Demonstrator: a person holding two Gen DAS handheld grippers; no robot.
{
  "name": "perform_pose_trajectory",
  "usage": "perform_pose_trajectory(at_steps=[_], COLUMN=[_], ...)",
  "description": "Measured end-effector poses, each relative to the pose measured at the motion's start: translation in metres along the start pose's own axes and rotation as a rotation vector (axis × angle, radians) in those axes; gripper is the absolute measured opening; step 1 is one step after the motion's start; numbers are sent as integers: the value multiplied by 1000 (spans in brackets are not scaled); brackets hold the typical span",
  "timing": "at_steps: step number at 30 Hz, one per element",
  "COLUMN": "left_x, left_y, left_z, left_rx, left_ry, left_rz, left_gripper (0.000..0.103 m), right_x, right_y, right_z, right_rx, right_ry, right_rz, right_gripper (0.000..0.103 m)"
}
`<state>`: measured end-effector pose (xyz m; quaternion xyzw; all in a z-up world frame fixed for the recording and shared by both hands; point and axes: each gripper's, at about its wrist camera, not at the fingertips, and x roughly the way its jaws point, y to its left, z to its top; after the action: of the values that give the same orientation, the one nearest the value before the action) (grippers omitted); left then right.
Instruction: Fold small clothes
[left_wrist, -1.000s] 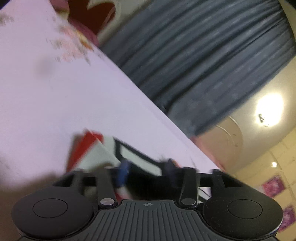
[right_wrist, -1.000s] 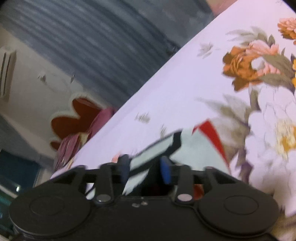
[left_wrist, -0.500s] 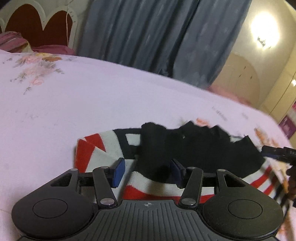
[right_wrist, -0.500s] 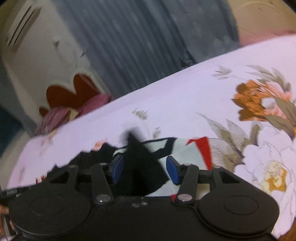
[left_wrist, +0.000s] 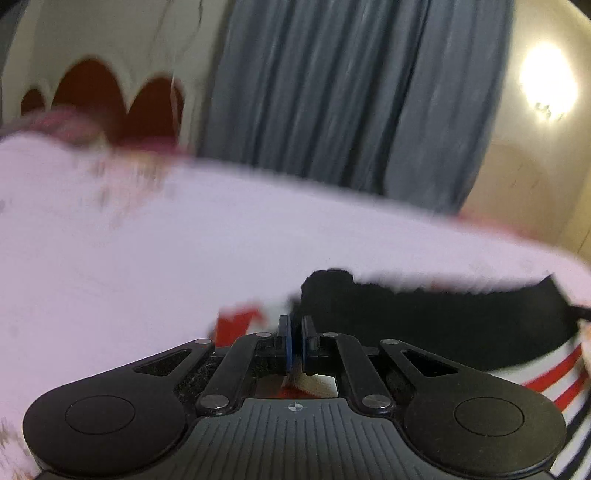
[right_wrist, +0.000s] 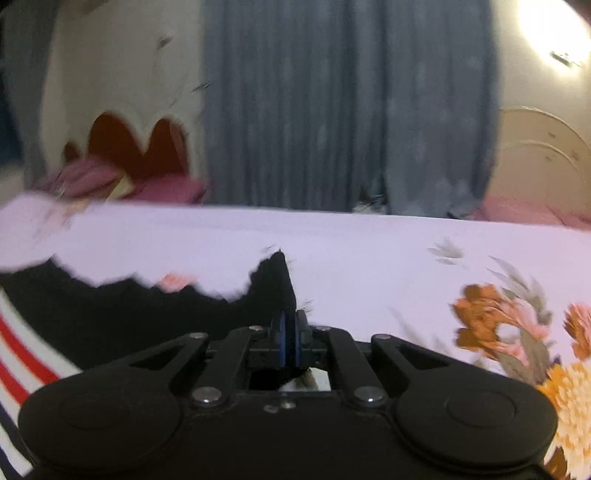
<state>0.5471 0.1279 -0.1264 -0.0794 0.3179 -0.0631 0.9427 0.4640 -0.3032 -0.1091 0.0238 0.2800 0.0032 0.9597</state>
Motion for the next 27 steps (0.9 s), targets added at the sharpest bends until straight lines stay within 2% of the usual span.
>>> perform_pose_trajectory(at_steps=[1, 2, 8, 9, 10, 11, 12, 13, 15, 18, 19, 22, 23, 25, 27], left_x=[9, 10, 5, 5, 3, -1, -7, -12, -23, -22, -16, 8, 12, 12, 5], left_y=[-1, -3, -16, -17, -17, -16, -17, -19, -31, -67, -81, -115, -120, -115, -90], left_z=[-5, -6, -4, -2, 1, 2, 5, 6, 10, 12, 11, 0, -6, -13, -13], left_rx=[3, 15, 98, 110, 112, 106, 96, 87, 79, 103, 121, 172, 189, 215, 166], left_ry=[32, 22, 21, 27, 31, 29, 18, -13, -54, -61, -35, 117, 137, 125, 99], left_rz=[20, 29, 80, 83, 90, 92, 95, 95, 77, -42, -82, -202, -210, -202, -145], left_gripper=[4, 4, 4, 7, 18, 29, 47, 51, 51, 51, 51, 51, 51, 51, 51], right_x=[13, 26, 31, 29, 26, 20, 10, 2, -3, 6, 11, 27, 30, 31, 27], right_y=[-5, -8, -6, -5, -3, -2, 3, 7, 16, 51, 65, 105, 114, 120, 106], right_z=[-4, -10, -11, -10, -8, -8, -6, -5, -2, 1, 0, -4, -7, -14, -19], right_rx=[21, 32, 47, 46, 47, 45, 38, 34, 41, 0, -24, -100, -125, -175, -206], right_ry=[60, 131, 134, 132, 121, 93, 50, 21, 13, 39, 57, 132, 142, 155, 161], right_rz=[-13, -30, -49, -57, -72, -92, -102, -101, -75, 45, 87, 210, 230, 237, 218], right_gripper=[4, 4, 8, 18, 28, 50, 51, 49, 33, 30, 30, 35, 36, 38, 40])
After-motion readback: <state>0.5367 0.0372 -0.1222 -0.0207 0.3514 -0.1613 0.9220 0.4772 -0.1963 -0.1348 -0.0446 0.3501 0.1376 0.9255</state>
